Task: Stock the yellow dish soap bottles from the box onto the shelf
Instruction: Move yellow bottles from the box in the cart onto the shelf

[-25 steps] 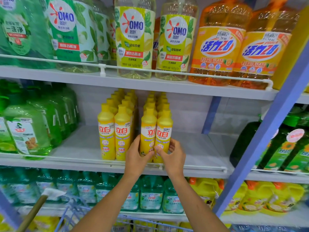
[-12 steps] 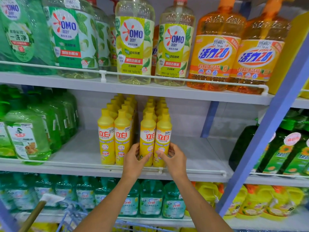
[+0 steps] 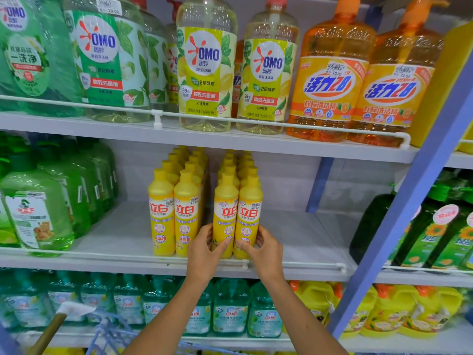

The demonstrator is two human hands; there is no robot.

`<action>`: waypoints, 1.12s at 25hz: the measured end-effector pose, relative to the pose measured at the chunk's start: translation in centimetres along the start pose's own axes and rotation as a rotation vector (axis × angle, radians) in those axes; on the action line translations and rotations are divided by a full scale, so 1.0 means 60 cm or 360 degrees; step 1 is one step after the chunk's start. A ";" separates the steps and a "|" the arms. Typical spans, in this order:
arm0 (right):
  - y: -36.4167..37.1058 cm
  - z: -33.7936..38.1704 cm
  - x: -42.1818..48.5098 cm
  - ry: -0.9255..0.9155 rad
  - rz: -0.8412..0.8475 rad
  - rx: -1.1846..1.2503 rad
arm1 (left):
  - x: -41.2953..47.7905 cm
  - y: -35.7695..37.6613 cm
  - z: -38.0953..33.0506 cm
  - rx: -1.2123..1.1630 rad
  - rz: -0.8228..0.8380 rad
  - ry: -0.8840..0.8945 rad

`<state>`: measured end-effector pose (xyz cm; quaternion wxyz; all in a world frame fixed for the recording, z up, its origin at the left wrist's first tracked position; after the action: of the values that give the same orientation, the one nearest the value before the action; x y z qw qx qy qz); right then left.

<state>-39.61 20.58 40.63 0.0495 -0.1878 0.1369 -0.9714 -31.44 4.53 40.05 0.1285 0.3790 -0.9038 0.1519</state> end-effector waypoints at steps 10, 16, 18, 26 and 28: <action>0.010 -0.016 0.001 -0.0030 -0.0102 -0.0130 | -0.002 0.003 -0.005 0.0052 -0.0094 -0.0011; 0.003 -0.012 0.006 -0.0028 -0.0028 -0.0106 | -0.003 0.003 -0.010 0.0068 -0.0107 -0.0035; 0.004 -0.014 0.008 -0.0038 -0.0013 -0.0084 | -0.003 0.002 -0.013 0.0071 -0.0108 -0.0042; 0.001 -0.021 0.019 -0.0094 0.0069 -0.0058 | 0.002 -0.003 -0.023 0.0091 0.0045 -0.0082; 0.000 -0.023 0.022 -0.0091 0.0095 -0.0070 | 0.001 -0.003 -0.024 0.0108 0.0068 -0.0068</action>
<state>-41.33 20.72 39.85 0.0782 -0.2123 0.1625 -0.9604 -31.15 4.90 41.43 0.0932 0.3670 -0.9085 0.1770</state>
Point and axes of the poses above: each hand's wrist, its own x-axis towards the middle knuckle, its own y-axis out of the palm, z = x × y, the point moved 4 cm from there along x, towards the middle knuckle, and after that the axes turned 6 degrees about -z, right-handed, at the moved point
